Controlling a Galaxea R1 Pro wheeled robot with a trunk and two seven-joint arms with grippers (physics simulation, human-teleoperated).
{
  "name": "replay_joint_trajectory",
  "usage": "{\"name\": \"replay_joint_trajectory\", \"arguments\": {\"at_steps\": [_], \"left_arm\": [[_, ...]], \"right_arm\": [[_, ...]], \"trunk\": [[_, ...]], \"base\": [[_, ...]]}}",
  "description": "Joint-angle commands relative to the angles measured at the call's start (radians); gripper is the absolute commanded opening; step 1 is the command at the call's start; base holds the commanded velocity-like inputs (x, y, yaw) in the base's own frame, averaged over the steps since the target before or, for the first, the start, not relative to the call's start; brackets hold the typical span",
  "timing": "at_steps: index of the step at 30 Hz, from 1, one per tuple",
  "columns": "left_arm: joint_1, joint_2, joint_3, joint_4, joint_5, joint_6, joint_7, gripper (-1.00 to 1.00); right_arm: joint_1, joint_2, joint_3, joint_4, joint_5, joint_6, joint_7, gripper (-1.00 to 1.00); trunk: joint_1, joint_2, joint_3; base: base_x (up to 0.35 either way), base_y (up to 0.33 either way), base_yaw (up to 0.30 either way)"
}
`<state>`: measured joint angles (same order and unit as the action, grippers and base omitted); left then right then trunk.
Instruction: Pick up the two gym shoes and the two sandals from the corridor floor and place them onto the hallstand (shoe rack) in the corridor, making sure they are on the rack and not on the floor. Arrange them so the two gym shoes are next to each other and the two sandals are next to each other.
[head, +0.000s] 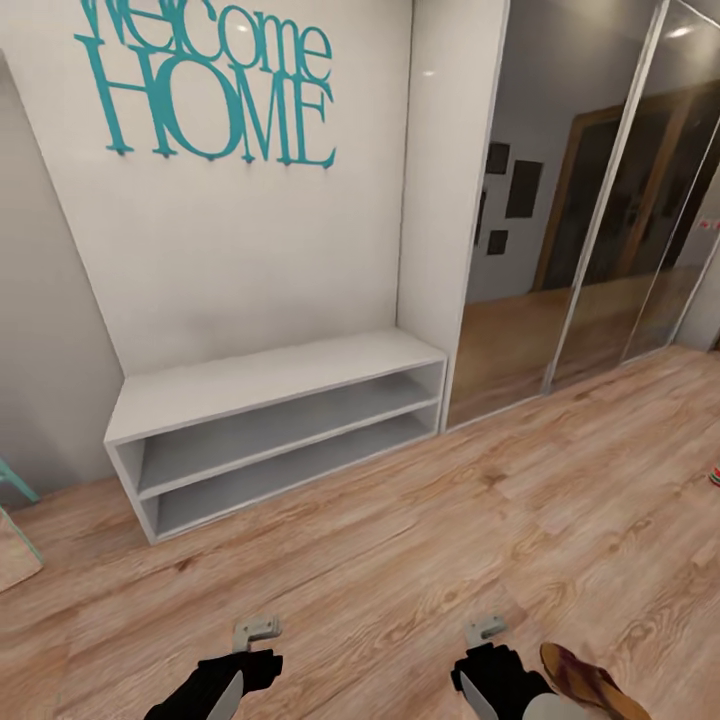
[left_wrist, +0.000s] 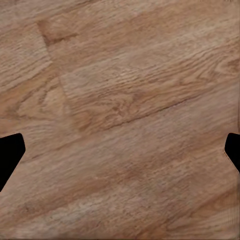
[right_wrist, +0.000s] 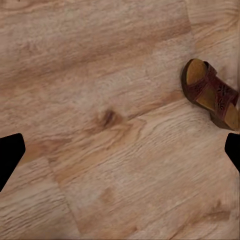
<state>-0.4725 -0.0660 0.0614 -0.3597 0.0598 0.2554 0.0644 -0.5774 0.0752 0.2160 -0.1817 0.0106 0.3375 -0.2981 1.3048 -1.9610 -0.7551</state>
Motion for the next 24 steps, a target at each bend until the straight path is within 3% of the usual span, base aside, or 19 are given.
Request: {"name": "replay_joint_trajectory", "arguments": {"at_steps": [1,11,24], "left_arm": [[0.000,0.000,0.000,0.003,0.000,0.000,0.000,1.00],[0.000,0.000,0.000,0.013,0.000,-0.001,0.000,1.00],[0.000,0.000,0.000,0.015,0.000,-0.001,0.000,1.00]], "right_arm": [[0.000,0.000,0.006,0.000,0.000,0.000,0.000,1.00],[0.000,0.001,0.028,0.000,0.000,0.000,-0.001,1.00],[0.000,0.001,0.031,-0.001,-0.001,0.000,-0.001,1.00]], "trunk": [[0.000,0.000,-0.001],[0.000,0.000,-0.004],[0.000,0.000,-0.005]], "base": [[0.140,-0.328,0.291],[0.138,-0.335,0.251],[0.132,-0.342,0.065]]}}
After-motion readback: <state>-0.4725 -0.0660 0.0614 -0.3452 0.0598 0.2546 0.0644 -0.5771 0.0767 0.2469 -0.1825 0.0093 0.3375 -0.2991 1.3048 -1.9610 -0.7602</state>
